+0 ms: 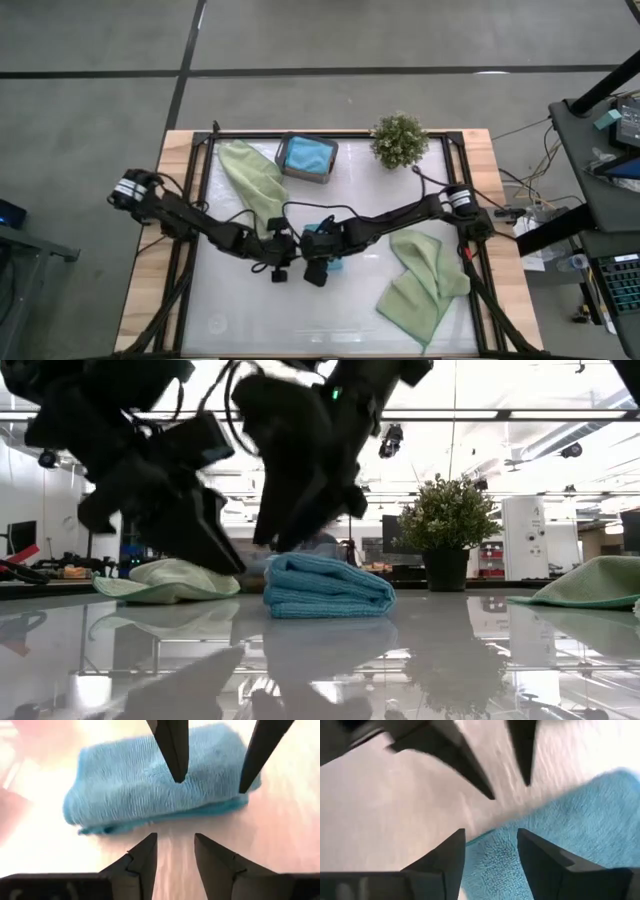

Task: Fold microfiber towels
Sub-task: Fold the blue microfiber towel

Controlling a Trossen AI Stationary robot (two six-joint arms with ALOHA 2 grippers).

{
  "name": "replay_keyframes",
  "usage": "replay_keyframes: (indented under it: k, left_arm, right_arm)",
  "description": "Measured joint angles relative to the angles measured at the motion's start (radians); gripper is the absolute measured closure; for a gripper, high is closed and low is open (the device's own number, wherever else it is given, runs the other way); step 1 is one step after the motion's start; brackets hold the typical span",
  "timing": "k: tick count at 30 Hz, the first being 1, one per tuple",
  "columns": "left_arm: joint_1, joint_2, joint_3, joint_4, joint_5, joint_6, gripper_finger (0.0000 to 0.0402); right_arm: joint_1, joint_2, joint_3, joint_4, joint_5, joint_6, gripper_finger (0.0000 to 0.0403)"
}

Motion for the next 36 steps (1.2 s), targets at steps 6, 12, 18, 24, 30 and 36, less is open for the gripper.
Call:
replay_keyframes:
  k: [6, 12, 18, 24, 30, 36]
  left_arm:
    - [0.001, -0.075, 0.000, 0.014, -0.013, 0.077, 0.0286]
    - [0.018, -0.062, 0.001, 0.091, -0.061, 0.105, 0.0286]
    - [0.057, 0.017, 0.001, 0.234, -0.097, 0.126, 0.0286]
    - [0.114, 0.104, 0.003, 0.290, -0.131, 0.125, 0.0286]
    - [0.171, 0.181, 0.004, 0.293, -0.149, 0.080, 0.0286]
    - [0.185, 0.218, 0.006, 0.301, -0.149, 0.061, 0.0286]
  right_arm:
    - [0.037, -0.067, -0.030, 0.004, 0.001, -0.163, 0.0248]
    - [0.054, -0.098, -0.101, 0.086, 0.022, -0.243, 0.0303]
    - [0.054, -0.110, -0.275, 0.351, 0.028, -0.308, 0.0373]
    - [0.050, -0.099, -0.464, 0.731, 0.030, -0.329, 0.0394]
    - [0.041, -0.050, -0.565, 0.993, 0.029, -0.324, 0.0394]
    - [0.023, 0.019, -0.582, 1.101, -0.022, -0.292, 0.0394]
